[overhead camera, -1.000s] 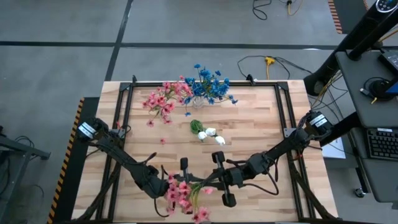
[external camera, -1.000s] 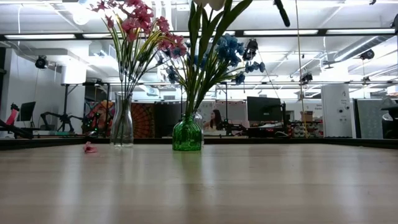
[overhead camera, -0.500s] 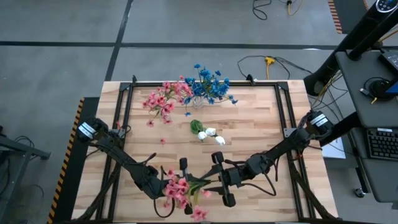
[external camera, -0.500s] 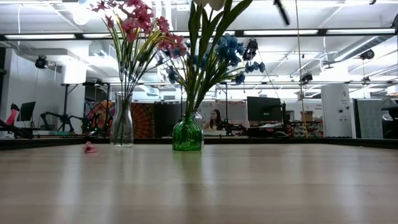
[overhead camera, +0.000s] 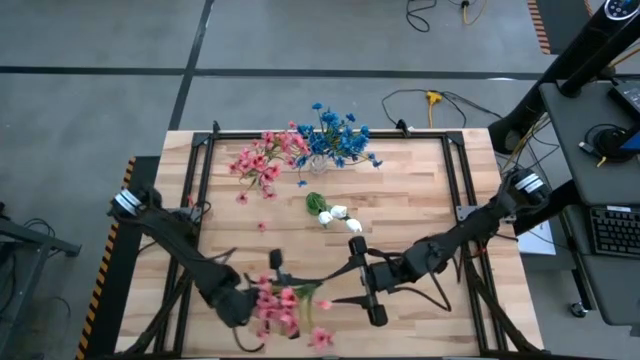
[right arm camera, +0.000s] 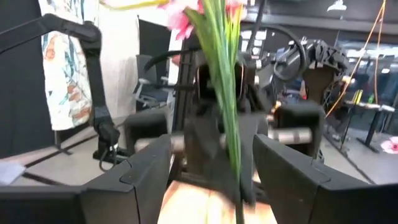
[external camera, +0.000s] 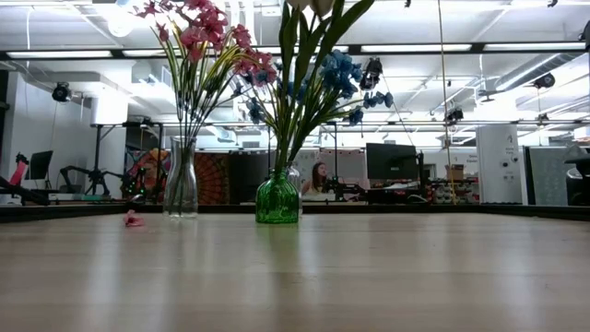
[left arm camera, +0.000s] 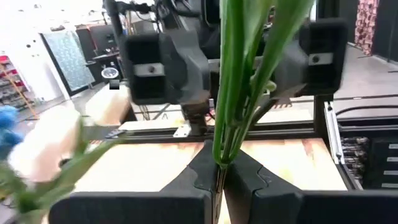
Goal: Sort flowers into vase by color
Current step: Put the pink flowers into the left transparent vase
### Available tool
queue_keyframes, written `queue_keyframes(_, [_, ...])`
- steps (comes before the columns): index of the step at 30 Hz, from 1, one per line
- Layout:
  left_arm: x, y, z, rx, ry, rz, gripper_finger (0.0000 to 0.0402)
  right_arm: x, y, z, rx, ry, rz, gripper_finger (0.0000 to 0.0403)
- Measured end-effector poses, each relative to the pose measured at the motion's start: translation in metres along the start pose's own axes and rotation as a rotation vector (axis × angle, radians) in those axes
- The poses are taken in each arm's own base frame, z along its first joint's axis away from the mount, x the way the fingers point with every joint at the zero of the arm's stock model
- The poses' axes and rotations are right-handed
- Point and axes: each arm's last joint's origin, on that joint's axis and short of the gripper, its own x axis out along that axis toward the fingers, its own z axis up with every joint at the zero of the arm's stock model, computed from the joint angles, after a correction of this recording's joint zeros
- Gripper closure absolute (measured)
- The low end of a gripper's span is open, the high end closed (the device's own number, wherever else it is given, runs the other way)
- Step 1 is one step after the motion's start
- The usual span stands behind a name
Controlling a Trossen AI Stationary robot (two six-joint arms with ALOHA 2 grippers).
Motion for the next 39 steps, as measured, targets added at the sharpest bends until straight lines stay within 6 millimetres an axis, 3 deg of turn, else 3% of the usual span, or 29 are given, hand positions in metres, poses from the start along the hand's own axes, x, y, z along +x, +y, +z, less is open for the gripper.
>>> queue_keyframes(8, [-0.041, 0.033, 0.039, 0.007, 0.017, 0.107, 0.0402, -0.020, -0.011, 0.024, 0.025, 0.110, -0.044, 0.0179])
queue_keyframes(15, [-0.075, 0.081, 0.077, -0.043, -0.007, 0.149, 0.0402, -0.030, -0.016, 0.033, 0.028, 0.164, -0.060, 0.0177])
queue_keyframes(19, [-0.093, 0.109, 0.087, -0.054, 0.006, 0.145, 0.0402, -0.031, -0.017, 0.032, 0.020, 0.178, -0.061, 0.0176])
queue_keyframes(24, [-0.118, 0.142, 0.084, -0.156, 0.054, 0.117, 0.0402, -0.029, -0.020, 0.028, 0.011, 0.201, -0.069, 0.0178])
queue_keyframes(29, [-0.132, 0.161, 0.073, -0.253, 0.128, 0.069, 0.0402, -0.028, -0.026, 0.025, 0.002, 0.224, -0.087, 0.0179])
queue_keyframes(31, [-0.133, 0.160, 0.069, -0.298, 0.202, -0.031, 0.0401, -0.028, -0.030, 0.024, -0.001, 0.232, -0.098, 0.0179])
queue_keyframes(35, [-0.131, 0.140, 0.057, -0.313, 0.345, -0.186, 0.0401, -0.028, -0.036, 0.019, -0.003, 0.269, -0.115, 0.0179])
queue_keyframes(39, [-0.129, 0.135, 0.047, -0.335, 0.371, -0.073, 0.0401, -0.027, -0.042, 0.017, -0.007, 0.285, -0.132, 0.0179])
